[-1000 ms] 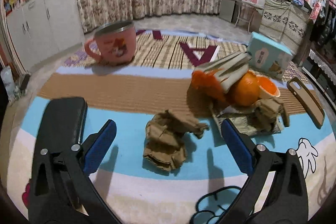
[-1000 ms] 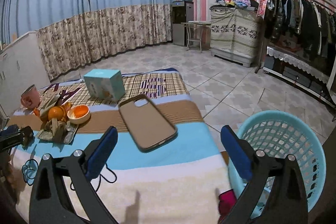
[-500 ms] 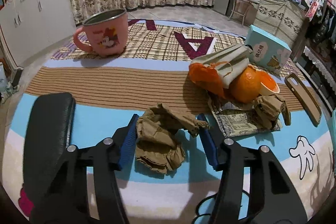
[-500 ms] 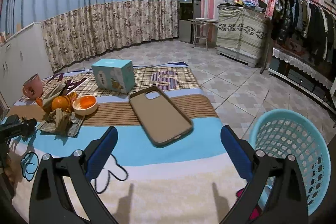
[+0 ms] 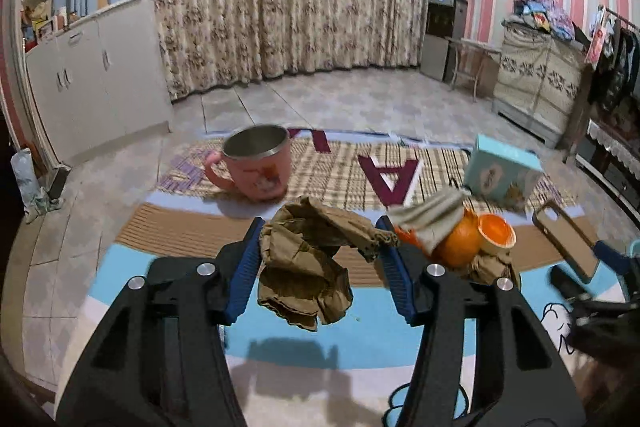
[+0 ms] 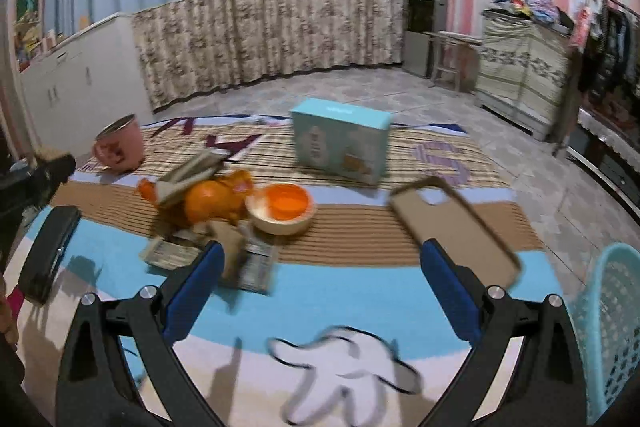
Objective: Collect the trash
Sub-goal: 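Close both tools on the crumpled brown paper and lift it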
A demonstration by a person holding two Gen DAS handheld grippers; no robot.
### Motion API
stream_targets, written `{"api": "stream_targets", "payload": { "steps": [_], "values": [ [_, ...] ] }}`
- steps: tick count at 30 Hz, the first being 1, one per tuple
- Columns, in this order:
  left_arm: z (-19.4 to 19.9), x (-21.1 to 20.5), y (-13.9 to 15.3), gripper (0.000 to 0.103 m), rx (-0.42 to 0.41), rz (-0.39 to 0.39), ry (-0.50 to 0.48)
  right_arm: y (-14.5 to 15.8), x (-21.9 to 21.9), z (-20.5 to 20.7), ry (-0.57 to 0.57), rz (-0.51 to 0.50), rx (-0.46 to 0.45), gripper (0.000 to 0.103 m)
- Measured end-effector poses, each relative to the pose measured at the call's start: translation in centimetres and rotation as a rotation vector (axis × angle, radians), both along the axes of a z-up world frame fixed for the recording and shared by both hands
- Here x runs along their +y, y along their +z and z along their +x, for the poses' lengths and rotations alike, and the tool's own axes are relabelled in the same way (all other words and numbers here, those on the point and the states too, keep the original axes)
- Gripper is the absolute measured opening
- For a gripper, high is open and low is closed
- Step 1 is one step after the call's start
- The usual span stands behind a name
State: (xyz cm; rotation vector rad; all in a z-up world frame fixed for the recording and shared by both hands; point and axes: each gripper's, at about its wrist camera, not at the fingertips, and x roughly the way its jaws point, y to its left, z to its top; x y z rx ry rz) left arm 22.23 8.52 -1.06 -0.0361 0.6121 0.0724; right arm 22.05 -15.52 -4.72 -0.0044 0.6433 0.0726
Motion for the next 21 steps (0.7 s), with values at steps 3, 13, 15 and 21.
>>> {"api": "stream_targets", "payload": {
  "steps": [3, 13, 15, 21],
  "values": [
    [-0.3, 1.0, 0.5, 0.055, -0.017, -0.004, 0.018, -0.3, 1.6, 0.7, 0.034, -0.004, 0.015, 0.096],
    [-0.4, 3.6, 0.2, 0.055, 0.005, -0.016, 0.091, -2.4, 5.4, 4.1, 0.091, -0.081, 0.118, 0.094],
    [-0.4, 3.5, 0.2, 0.055, 0.005, -0.017, 0.086, -3.0, 5.8, 4.2, 0.117, -0.096, 0.133, 0.073],
    [-0.5, 3.0, 0.8, 0.055, -0.011, -0.022, 0.072, -3.1, 5.7, 4.0, 0.172, -0.055, 0.144, 0.04]
  ]
}}
